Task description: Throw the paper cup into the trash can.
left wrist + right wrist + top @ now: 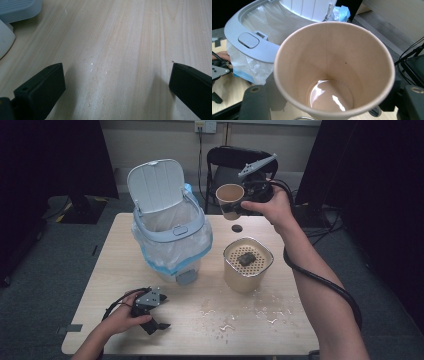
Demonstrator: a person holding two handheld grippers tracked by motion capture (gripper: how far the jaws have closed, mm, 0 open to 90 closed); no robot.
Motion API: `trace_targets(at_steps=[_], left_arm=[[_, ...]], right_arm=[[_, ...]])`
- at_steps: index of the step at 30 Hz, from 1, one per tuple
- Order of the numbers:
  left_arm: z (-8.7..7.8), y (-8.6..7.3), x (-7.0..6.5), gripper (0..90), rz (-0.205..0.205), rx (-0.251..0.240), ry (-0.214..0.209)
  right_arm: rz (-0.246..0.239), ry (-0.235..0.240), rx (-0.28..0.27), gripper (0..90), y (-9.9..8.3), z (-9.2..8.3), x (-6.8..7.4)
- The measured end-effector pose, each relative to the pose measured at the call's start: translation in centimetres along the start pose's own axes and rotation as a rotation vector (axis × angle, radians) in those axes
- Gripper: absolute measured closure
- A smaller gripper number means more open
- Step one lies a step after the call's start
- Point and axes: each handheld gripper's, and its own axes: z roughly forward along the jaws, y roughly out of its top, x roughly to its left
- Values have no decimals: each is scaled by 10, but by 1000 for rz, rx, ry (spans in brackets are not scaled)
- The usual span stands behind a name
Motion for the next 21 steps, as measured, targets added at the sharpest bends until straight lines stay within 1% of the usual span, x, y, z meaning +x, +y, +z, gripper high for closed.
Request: trace_targets(at_steps=[1, 2, 3, 5, 9, 10, 11, 13, 14, 16, 17, 18, 20, 21], left_arm=[[0, 0, 0, 0, 2, -7, 0], [0, 0, 0, 0, 1, -6, 0], [0, 0, 0, 0, 3, 5, 0], [0, 0, 0, 0, 2, -3, -3], [0, 0, 0, 0, 5, -2, -2], [0, 0, 0, 0, -3, -4, -3], [1, -1, 0, 0, 2, -4, -1], [0, 0, 0, 0, -4, 4, -5], [0, 0, 0, 0, -4, -4, -3], [0, 0, 0, 0, -1, -1, -3], [0, 0, 0, 0, -6, -5, -5], [1, 0, 0, 0, -9, -7, -7], [1, -1, 0, 0, 1, -5, -2], [1, 0, 0, 0, -6, -5, -5]], right_arm=[[0, 0, -5, 278, 1, 0, 0], [1, -1, -6, 278, 2, 0, 0], [1, -2, -6, 278, 3, 0, 0], [1, -3, -6, 278, 6, 0, 0], [-4, 1, -13, 278, 11, 1, 2], [-4, 4, -14, 278, 12, 2, 3], [-8, 4, -14, 278, 14, 3, 3], [-11, 5, -14, 278, 17, 4, 4], [-12, 6, -13, 278, 18, 5, 5], [-15, 10, -16, 278, 20, 5, 5], [-19, 11, -18, 278, 22, 6, 5], [-17, 11, -19, 278, 23, 6, 6], [-15, 11, -19, 278, 25, 7, 6], [-14, 14, -21, 278, 26, 7, 6]])
